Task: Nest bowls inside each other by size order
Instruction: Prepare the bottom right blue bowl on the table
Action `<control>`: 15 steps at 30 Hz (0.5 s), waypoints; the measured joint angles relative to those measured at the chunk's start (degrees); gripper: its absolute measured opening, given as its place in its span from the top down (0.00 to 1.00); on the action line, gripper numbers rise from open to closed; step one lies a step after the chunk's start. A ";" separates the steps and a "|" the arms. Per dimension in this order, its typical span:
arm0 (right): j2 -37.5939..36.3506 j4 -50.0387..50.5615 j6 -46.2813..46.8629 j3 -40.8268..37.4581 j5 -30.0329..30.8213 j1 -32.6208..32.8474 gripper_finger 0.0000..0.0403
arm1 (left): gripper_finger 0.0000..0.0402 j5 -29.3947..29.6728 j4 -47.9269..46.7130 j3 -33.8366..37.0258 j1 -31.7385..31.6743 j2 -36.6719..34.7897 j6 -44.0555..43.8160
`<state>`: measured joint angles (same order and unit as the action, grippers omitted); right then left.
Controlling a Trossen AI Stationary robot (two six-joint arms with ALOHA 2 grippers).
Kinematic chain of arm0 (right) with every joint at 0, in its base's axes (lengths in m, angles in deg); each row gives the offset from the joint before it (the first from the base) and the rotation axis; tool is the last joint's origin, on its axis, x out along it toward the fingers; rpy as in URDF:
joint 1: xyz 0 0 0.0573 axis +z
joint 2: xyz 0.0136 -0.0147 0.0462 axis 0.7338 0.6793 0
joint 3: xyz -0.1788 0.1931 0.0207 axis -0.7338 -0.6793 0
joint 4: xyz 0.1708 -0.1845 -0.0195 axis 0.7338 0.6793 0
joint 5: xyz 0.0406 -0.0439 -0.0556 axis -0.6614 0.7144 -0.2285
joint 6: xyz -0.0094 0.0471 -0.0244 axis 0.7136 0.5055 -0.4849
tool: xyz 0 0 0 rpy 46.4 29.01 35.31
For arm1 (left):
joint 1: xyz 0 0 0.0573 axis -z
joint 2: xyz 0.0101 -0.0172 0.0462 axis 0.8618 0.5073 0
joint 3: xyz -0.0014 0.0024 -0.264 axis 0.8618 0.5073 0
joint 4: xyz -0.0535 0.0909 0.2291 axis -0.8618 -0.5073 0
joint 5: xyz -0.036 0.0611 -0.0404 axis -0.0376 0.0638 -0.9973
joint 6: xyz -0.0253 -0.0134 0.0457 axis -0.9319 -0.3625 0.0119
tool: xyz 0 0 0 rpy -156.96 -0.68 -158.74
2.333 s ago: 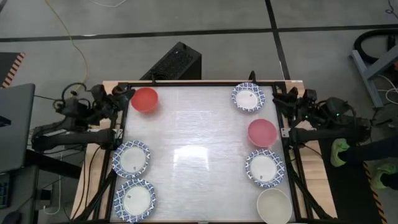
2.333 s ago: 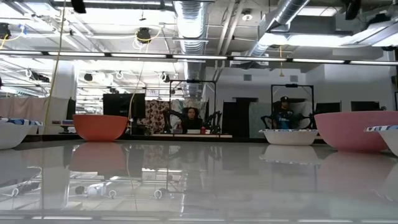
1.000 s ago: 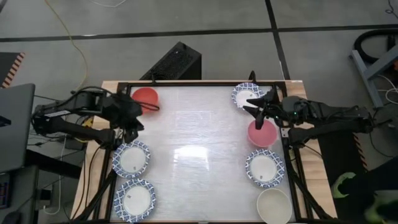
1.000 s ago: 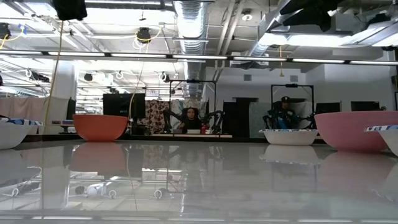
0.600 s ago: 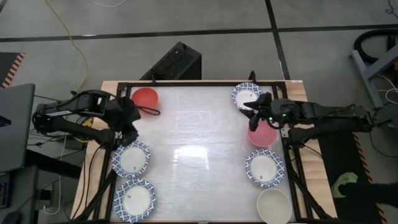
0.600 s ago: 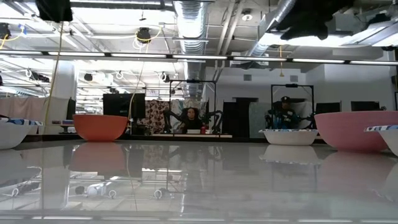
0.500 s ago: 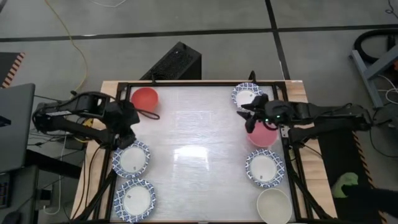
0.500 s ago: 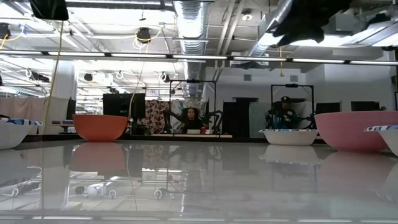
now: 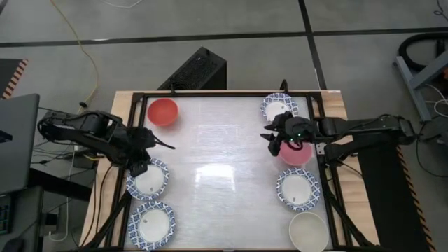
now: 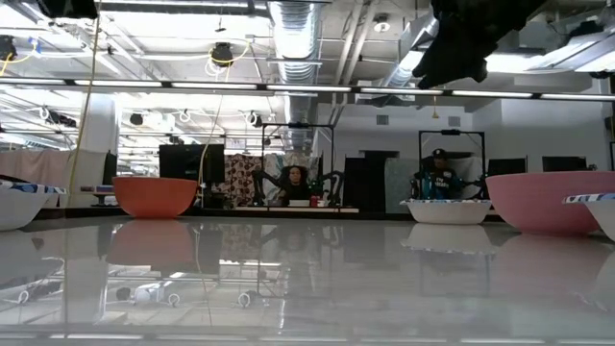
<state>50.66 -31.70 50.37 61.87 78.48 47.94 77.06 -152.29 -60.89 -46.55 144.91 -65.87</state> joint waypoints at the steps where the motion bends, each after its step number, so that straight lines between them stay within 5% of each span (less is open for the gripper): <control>1: -0.02 0.26 -0.23 0.00 -1.74 0.24 0.50 | 0.79 0.01 0.91 0.00 0.20 0.00 0.00; 6: 0.56 5.29 1.14 0.02 -10.45 2.25 0.50 | 0.79 0.11 2.65 0.02 0.58 0.00 0.37; 15: 5.88 16.61 -1.29 2.05 -15.87 6.54 0.50 | 0.79 3.07 2.79 0.02 0.58 0.00 0.90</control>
<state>56.55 -15.09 49.08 63.92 62.61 54.48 80.13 -149.50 -60.87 -45.98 144.91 -64.97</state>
